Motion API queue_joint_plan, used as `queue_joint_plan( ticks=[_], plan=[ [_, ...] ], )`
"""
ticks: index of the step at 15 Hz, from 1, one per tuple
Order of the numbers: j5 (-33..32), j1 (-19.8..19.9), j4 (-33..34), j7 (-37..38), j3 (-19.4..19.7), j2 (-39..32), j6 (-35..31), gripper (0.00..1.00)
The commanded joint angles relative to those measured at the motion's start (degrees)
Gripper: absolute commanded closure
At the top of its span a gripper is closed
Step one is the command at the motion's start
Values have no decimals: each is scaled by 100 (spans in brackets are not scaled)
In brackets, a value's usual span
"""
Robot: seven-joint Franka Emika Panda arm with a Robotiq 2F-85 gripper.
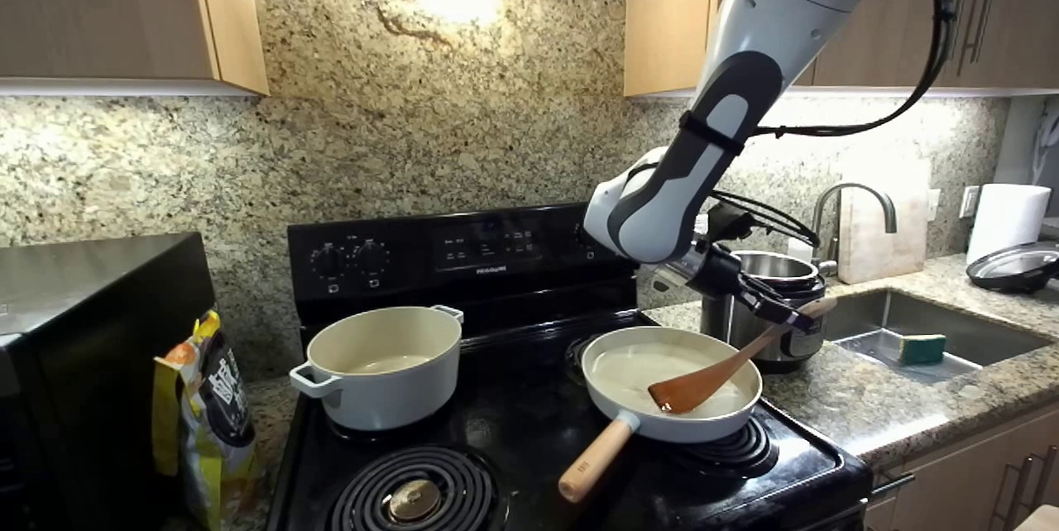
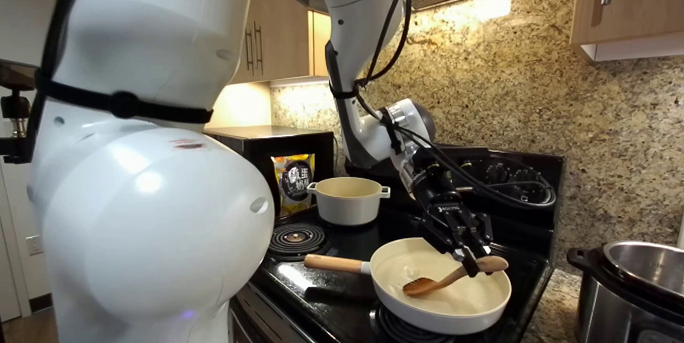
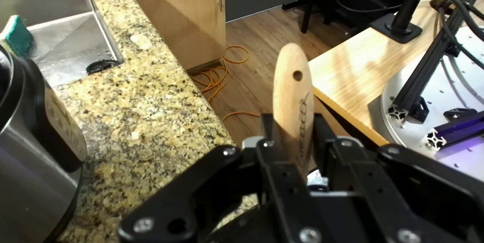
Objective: Use the wooden spoon to stir the water in the white pan
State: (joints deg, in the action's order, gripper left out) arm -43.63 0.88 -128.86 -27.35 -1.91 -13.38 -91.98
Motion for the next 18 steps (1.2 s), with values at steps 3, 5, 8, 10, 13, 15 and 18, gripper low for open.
queue_joint_plan(
  ticks=[3, 5, 8, 10, 13, 15, 18],
  plan=[
    [-15, 194, -260, -74, 181, 429, 33, 93],
    [51, 242, -179, -28, 253, 401, 74, 93],
    [189, 314, -20, 29, 356, 301, 133, 93],
    [286, 351, 98, 112, 410, 224, 193, 93],
    [510, 390, 280, 199, 469, 142, 243, 93],
    [699, 408, 410, 269, 489, 97, 251, 93],
    [892, 383, 591, 425, 496, 6, 256, 93]
  ],
)
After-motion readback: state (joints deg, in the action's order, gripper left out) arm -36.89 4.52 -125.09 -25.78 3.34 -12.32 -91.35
